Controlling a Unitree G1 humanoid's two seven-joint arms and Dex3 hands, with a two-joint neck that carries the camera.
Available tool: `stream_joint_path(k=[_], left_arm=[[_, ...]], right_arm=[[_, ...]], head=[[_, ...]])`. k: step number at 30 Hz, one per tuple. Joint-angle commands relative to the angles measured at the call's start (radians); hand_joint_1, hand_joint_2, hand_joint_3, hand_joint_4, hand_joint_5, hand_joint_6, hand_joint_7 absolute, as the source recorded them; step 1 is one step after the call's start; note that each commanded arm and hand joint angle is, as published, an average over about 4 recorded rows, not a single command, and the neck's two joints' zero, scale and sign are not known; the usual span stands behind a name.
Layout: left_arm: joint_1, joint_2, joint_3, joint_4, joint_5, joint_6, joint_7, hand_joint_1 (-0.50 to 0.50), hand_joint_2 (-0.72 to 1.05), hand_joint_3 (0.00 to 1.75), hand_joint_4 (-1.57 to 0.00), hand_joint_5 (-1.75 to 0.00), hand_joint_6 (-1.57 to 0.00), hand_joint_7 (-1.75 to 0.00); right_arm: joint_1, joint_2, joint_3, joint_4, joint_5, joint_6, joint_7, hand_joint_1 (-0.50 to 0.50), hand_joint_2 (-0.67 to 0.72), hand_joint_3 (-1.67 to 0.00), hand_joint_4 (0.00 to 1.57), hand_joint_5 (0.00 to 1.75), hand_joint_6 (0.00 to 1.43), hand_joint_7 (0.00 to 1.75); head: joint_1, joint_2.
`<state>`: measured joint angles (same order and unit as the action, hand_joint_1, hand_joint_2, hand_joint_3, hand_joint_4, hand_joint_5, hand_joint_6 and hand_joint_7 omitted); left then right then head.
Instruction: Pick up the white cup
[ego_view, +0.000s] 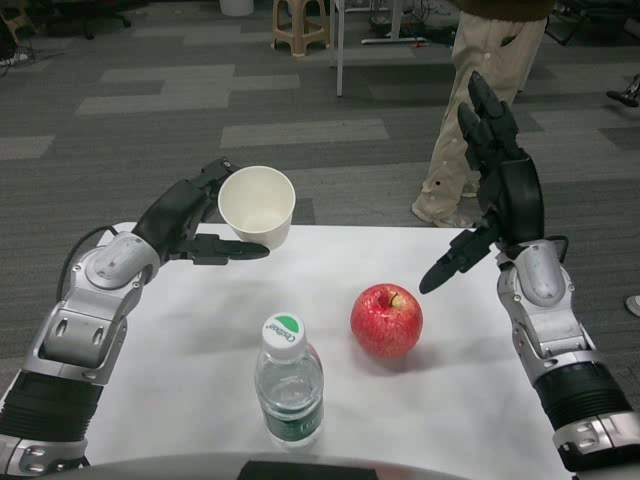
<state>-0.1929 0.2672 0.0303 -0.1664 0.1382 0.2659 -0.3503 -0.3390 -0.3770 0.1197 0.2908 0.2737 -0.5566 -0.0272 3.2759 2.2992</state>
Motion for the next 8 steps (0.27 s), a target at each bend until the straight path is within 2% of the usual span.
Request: stream_joint_path(k=[1, 8], left_arm=[[0.024, 0.012, 0.021, -0.029, -0.004, 0.010, -0.003, -0.21, 1.05, 0.17, 0.00, -0.41, -0.94, -1.68], [0.035, 0.012, 0.059, -0.066, -0.018, 0.010, -0.006, -0.21, 1.05, 0.17, 0.00, -0.41, -0.94, -1.68]], right_arm=[[0.009, 0.001, -0.015, -0.011, 0.004, -0.005, -0.002, -0.46, 0.47, 0.00, 0.01, 0.00, 0.00, 0.00], [0.014, 0.003, -0.034, -0.016, 0.004, -0.005, -0.002, -0.44, 0.47, 0.00, 0.00, 0.00, 0.00, 0.00]], head=[[0.006, 0.006], [0.016, 0.007]])
